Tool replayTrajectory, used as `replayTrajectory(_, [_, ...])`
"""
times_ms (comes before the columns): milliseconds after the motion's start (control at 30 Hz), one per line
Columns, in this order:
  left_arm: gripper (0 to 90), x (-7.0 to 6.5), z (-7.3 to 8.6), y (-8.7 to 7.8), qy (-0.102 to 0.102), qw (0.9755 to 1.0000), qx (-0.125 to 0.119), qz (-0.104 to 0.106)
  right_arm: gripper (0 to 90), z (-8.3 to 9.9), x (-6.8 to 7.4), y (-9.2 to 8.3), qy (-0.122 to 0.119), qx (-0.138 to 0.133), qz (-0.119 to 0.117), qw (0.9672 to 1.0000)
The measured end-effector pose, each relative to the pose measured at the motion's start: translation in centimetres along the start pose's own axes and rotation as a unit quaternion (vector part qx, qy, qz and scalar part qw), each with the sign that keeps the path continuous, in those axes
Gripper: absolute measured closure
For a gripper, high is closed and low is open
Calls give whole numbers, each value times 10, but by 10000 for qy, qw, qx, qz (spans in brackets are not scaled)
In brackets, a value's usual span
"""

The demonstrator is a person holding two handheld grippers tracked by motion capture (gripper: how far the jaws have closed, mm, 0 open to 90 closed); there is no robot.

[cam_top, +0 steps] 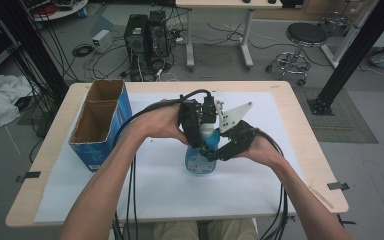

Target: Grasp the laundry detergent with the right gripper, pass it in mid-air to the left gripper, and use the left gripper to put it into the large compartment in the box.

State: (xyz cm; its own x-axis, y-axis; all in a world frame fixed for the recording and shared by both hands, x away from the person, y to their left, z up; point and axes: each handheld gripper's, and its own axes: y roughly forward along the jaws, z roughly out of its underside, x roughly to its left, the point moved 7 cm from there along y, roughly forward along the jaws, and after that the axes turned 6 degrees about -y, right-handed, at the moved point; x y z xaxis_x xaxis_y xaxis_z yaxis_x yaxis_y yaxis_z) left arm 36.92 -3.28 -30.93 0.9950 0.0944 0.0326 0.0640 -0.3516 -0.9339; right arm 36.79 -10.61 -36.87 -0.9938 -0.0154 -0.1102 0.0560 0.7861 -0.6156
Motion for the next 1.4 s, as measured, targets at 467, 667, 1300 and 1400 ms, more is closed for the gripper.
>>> replayTrajectory(467, [381, 0, 1, 0, -48, 10000, -3, 58, 471, 1, 1, 1, 76, -114, -77, 9999])
replayTrajectory(667, [381, 0, 1, 0, -56, 10000, 2, 62, 466, 1, 1, 1, 76, -100, -88, 9999])
replayTrajectory(1300, [380, 0, 6, 0, -110, 9999, 37, 28, 401, 3, 1, 1, 161, -118, -84, 9998])
replayTrajectory(1400, [380, 0, 7, 0, -118, 9999, 71, 25, 379, 3, 1, 0, 183, -141, -79, 9997])
